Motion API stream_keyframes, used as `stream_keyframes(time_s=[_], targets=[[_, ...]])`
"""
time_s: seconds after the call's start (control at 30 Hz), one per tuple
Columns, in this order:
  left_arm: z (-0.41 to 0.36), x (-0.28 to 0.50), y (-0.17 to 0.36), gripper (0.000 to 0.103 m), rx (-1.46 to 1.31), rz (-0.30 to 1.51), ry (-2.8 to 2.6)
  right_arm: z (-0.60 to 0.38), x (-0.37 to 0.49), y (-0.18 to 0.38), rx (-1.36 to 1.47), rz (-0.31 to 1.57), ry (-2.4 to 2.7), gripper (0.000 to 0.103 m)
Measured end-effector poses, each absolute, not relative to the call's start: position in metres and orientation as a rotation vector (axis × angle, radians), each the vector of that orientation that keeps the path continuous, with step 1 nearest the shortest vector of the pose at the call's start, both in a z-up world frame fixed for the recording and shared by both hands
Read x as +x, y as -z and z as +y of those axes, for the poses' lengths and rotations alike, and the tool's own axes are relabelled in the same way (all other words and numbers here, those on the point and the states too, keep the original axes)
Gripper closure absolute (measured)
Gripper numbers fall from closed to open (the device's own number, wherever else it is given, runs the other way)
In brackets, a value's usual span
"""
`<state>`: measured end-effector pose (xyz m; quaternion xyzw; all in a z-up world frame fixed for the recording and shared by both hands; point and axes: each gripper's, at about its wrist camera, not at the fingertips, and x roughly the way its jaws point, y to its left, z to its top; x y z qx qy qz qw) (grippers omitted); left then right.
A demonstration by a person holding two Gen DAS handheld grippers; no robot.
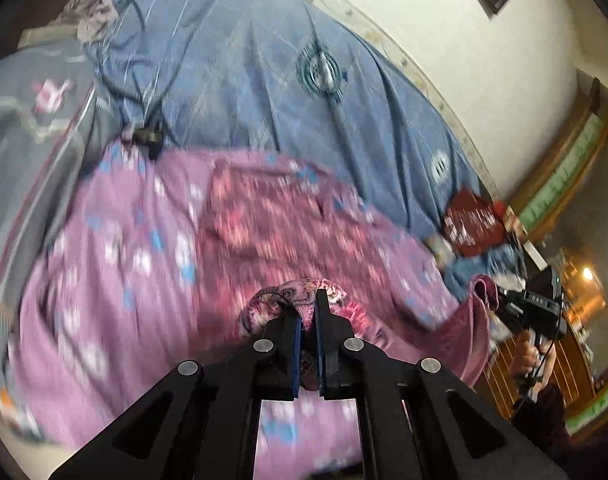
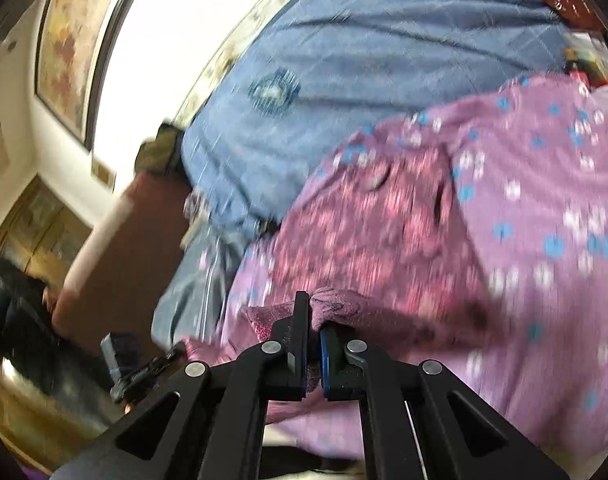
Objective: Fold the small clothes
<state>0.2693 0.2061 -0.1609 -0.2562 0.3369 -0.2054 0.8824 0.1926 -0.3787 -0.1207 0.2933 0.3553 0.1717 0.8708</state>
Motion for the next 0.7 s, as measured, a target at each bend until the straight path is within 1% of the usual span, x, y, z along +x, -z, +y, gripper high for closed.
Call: stream_keyframes(time_s=[0.13,0.27,0.37,0.47,0.5,0.53,0.57,0.6,0.67,0.7], targets=[[0.207,0.342,0.161,0.100,-0.551,0.703,0.387,-0.406,0.263,0.125,0.675,0.707,-0.295,0.099],[0.193,0.435,0.186,0.099,-0.545,0.756,0.336,-0.430,0.340,0.149,0.719,0.711,-0.229,0.099],[0.181,0.502,0.225,0.099,-0.555,0.841,0.262,-0.444,0.386,0.187,0.752,0.747,-0.139,0.099],[0.169,0.550,0.267,0.098,-0.559,0.914,0.179,-0.456,0.416,0.240,0.791,0.819,-0.030,0.099],[0.164,0.566,0.277,0.098,-0.577,0.923,0.162,-0.460,0.425,0.263,0.824,0.861,0.008,0.093],[0.163,0.575,0.284,0.098,-0.615,0.911,0.157,-0.464,0.428,0.277,0.849,0.886,0.035,0.092],[0.163,0.581,0.286,0.098,-0.663,0.878,0.165,-0.467,0.430,0.291,0.883,0.908,0.053,0.088],[0.164,0.582,0.285,0.098,-0.706,0.830,0.173,-0.472,0.429,0.300,0.933,0.888,0.031,0.087],[0.163,0.584,0.279,0.097,-0.750,0.760,0.182,-0.476,0.426,0.295,0.934,0.872,0.019,0.081],[0.161,0.583,0.275,0.097,-0.761,0.733,0.187,-0.476,0.421,0.285,0.913,0.847,0.030,0.068]])
